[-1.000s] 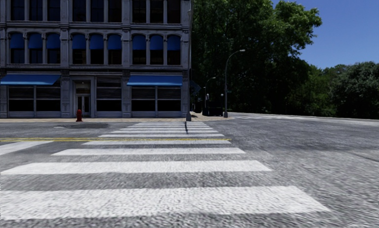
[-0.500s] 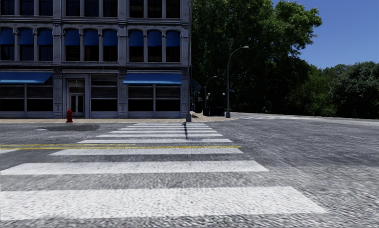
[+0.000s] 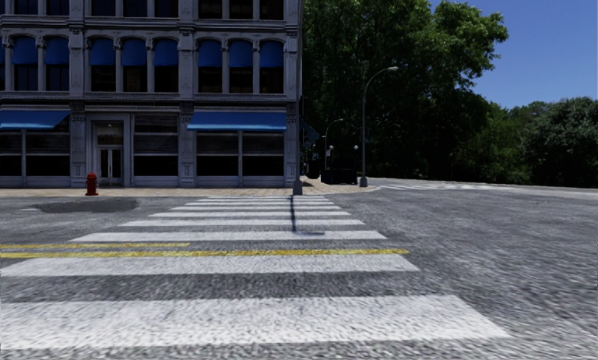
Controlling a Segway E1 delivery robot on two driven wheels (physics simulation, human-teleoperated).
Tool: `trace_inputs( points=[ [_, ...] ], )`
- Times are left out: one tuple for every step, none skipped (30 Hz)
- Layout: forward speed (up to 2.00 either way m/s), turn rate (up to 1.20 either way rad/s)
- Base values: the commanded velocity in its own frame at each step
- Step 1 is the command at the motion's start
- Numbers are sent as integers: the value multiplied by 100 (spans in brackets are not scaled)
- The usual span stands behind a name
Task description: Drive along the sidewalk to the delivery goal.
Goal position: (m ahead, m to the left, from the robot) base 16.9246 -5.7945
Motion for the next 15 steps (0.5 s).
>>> trace_inputs(
  points=[
    [200,0],
    [200,0],
    [200,0],
    [200,0],
    [200,0],
    [200,0],
    [200,0],
    [200,0],
    [200,0],
    [200,0],
    [200,0],
    [200,0],
    [200,0],
    [200,0],
    [200,0]
  ],
)
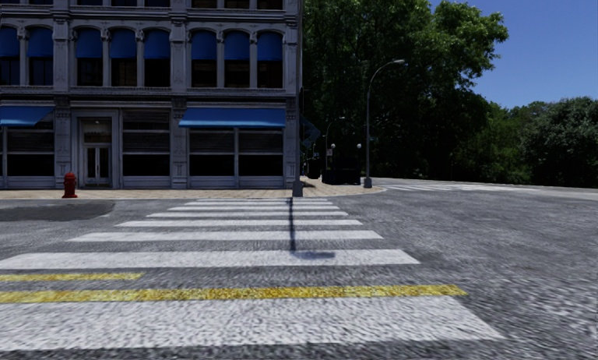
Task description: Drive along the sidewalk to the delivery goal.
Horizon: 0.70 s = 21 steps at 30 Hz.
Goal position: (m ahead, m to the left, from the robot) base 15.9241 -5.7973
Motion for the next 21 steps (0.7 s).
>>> trace_inputs(
  points=[
    [200,0],
    [200,0],
    [200,0],
    [200,0],
    [200,0],
    [200,0],
    [200,0],
    [200,0],
    [200,0],
    [200,0],
    [200,0],
    [200,0],
    [200,0],
    [200,0],
    [200,0],
    [200,47],
    [200,62],
    [200,79],
    [200,79],
    [200,88],
    [200,89]
  ],
)
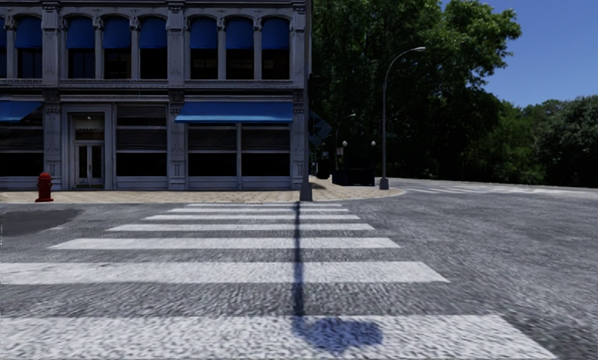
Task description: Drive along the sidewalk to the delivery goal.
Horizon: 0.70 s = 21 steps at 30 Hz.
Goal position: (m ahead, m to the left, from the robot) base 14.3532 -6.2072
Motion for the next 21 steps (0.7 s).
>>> trace_inputs(
  points=[
    [200,43],
    [200,27],
    [200,27],
    [200,14],
    [200,3],
    [200,0],
    [200,0],
    [200,0],
    [200,0],
    [200,0],
    [200,0],
    [200,0],
    [200,0],
    [200,0],
    [200,0],
    [200,8],
    [200,8],
    [200,55],
    [200,102],
    [200,113],
    [200,113]
  ],
)
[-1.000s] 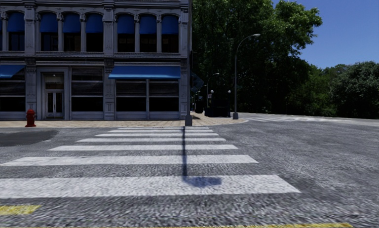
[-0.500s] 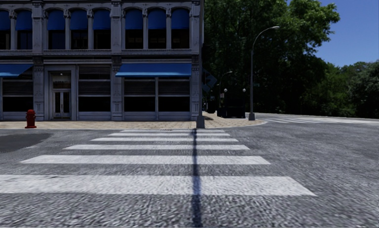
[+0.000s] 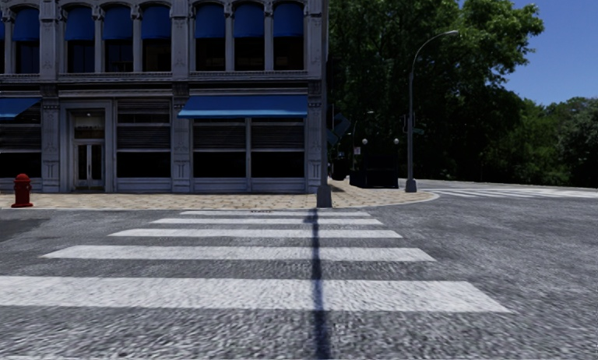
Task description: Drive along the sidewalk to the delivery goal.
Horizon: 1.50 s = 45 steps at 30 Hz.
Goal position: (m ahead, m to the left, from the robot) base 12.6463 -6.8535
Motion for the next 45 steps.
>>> trace_inputs(
  points=[
    [200,56],
    [200,40],
    [200,29],
    [200,15],
    [200,15],
    [200,9],
    [200,6],
    [200,3],
    [200,1],
    [200,1],
    [200,0],
    [200,0],
    [200,0],
    [200,0],
    [200,0],
    [200,0],
    [200,0],
    [200,9],
    [200,9],
    [200,53],
    [200,75],
    [200,100],
    [200,109],
    [200,109],
    [200,110],
    [200,63],
    [200,36],
    [200,36],
    [200,18],
    [200,5],
    [200,1],
    [200,1],
    [200,0],
    [200,0],
    [200,0],
    [200,0],
    [200,0],
    [200,0],
    [200,0],
    [200,0],
    [200,0],
    [200,0],
    [200,0],
    [200,0],
    [200,0]
  ],
)
